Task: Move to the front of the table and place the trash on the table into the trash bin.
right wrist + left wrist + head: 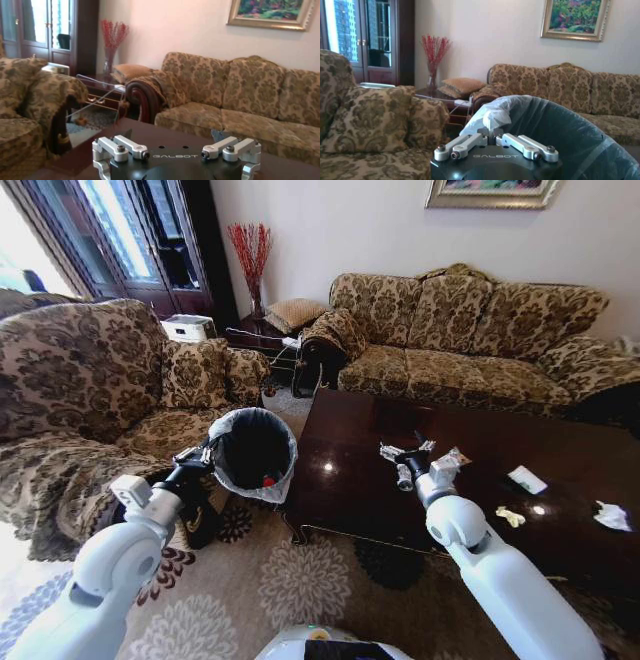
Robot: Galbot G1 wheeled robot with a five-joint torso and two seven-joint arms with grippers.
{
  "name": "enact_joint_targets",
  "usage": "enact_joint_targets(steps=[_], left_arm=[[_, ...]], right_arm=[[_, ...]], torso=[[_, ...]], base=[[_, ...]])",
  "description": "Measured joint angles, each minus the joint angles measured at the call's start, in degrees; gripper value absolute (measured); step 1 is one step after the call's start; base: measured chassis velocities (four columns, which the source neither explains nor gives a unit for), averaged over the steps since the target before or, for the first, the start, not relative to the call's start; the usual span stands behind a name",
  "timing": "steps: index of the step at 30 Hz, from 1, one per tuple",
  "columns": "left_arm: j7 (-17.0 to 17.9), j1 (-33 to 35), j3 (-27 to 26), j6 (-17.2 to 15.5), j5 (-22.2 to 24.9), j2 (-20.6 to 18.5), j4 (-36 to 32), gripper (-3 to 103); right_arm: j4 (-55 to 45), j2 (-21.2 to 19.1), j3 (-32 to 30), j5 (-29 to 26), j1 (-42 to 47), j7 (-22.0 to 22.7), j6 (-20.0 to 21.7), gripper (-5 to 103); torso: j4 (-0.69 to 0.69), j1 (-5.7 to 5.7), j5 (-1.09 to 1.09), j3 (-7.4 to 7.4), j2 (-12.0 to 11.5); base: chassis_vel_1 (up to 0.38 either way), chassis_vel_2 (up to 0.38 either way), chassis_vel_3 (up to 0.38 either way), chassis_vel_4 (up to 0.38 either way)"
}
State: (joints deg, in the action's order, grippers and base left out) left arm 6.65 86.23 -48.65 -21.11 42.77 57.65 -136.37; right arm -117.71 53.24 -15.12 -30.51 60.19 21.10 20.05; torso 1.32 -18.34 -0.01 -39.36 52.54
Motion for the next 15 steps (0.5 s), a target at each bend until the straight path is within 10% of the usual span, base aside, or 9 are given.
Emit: enact_joint_targets(steps=[15], left_arm=[[-0.5,2.5,-0.3,1.5,-0.6,2.1,-2.5,3]], right_arm=[[10.0,9.2,5.0,-4.8,1.2,-1.0,-6.1,100]], torso=[[-0.01,-0.01,-0.01,-0.01,0.0]], base=[[-0.172,-0.151,0.064,0.054]])
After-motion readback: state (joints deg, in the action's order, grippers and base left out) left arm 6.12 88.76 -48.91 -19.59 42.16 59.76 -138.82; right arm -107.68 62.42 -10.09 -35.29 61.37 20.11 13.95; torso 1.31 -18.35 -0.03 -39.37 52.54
